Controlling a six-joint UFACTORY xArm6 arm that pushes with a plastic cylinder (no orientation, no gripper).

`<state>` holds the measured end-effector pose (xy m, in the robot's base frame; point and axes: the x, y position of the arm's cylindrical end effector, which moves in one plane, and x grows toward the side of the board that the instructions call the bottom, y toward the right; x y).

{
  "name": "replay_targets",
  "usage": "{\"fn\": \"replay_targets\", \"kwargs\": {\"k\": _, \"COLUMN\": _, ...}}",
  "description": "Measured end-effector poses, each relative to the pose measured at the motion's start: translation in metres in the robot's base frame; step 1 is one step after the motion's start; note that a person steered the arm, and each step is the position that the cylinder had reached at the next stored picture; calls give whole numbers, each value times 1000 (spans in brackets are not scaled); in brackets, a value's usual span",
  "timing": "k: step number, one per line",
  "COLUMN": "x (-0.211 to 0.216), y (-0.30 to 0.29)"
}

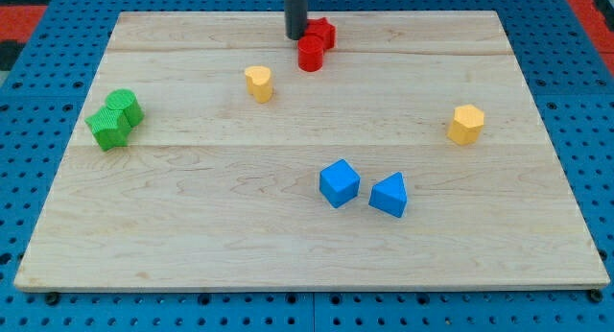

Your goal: Place red circle diagonally towards yellow heart

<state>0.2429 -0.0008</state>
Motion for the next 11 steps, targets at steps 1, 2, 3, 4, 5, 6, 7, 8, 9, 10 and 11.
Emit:
{"fn": "replay_targets", "kwargs": {"k": 1, "x": 5, "y": 48}}
{"fn": "replay_targets", "kwargs": {"k": 2, "x": 18, "y": 100}}
{"fn": "replay_targets", "kwargs": {"k": 3, "x": 33, "y": 119}}
{"fn": "replay_targets", "kwargs": {"k": 4, "x": 53, "y": 114}}
{"fn": "replay_targets", "kwargs": {"k": 5, "x": 73, "y": 57}}
{"fn": "replay_targets", "kwargs": {"k": 6, "x": 62, "y": 9}}
{"fn": "replay_targets", "kwargs": {"k": 7, "x": 42, "y": 2}}
{"fn": "replay_targets", "kwargs": {"k": 8, "x": 44, "y": -36}}
{"fn": "replay_targets", "kwargs": {"k": 9, "x": 25, "y": -48}}
{"fn": "replay_targets", "kwargs": {"k": 10, "x": 22, "y": -50}}
{"fn": "replay_targets", "kwargs": {"k": 11, "x": 16, "y": -85}}
